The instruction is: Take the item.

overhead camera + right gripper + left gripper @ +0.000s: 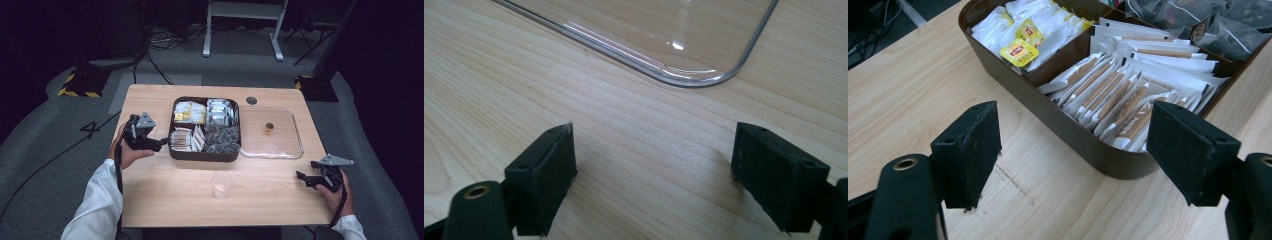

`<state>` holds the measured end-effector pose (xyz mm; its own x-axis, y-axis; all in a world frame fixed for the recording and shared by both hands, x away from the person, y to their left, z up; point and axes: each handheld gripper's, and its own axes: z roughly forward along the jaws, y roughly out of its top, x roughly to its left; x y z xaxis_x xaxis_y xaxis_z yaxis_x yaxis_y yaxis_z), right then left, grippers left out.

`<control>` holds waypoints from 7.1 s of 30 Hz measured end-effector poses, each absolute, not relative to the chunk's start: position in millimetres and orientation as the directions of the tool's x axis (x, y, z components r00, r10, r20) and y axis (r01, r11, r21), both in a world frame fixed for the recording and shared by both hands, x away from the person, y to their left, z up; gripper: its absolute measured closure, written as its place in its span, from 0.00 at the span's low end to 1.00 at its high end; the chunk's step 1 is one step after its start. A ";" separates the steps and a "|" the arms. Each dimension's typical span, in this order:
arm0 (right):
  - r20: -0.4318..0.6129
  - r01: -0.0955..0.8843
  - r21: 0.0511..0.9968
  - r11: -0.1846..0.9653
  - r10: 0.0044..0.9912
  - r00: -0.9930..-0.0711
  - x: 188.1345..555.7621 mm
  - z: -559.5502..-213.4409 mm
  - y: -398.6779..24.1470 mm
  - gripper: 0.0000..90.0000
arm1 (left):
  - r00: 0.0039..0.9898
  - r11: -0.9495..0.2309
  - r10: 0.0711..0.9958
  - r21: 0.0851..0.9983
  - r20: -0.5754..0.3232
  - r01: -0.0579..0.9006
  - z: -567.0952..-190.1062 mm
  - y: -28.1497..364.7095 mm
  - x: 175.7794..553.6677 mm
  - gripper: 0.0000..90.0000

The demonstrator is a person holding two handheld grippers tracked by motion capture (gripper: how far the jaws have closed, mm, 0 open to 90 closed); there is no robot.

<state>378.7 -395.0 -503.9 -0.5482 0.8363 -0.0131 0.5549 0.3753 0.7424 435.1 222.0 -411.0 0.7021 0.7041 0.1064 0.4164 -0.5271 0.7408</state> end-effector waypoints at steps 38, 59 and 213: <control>-0.013 0.555 0.742 0.375 0.836 -0.548 378.8 -503.9 -395.0 0.20 | 0.734 -0.562 0.670 0.722 0.112 0.403 -408.8 169.8 504.0 0.27; -0.016 0.552 0.743 0.377 0.836 -0.549 378.3 -503.8 -394.7 0.21 | 0.732 -0.586 0.672 0.686 0.114 0.430 -422.4 146.5 529.6 0.39; -0.017 0.551 0.744 0.378 0.835 -0.550 378.3 -503.8 -394.7 0.21 | 0.710 -0.513 0.692 0.781 0.130 0.357 -370.8 153.7 510.3 1.00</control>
<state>378.3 -394.7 -503.8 -0.5496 0.8353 -0.0174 0.5513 0.3782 0.7437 510.3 153.7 -370.8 0.7097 0.6923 0.1302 0.3572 -0.5130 0.7805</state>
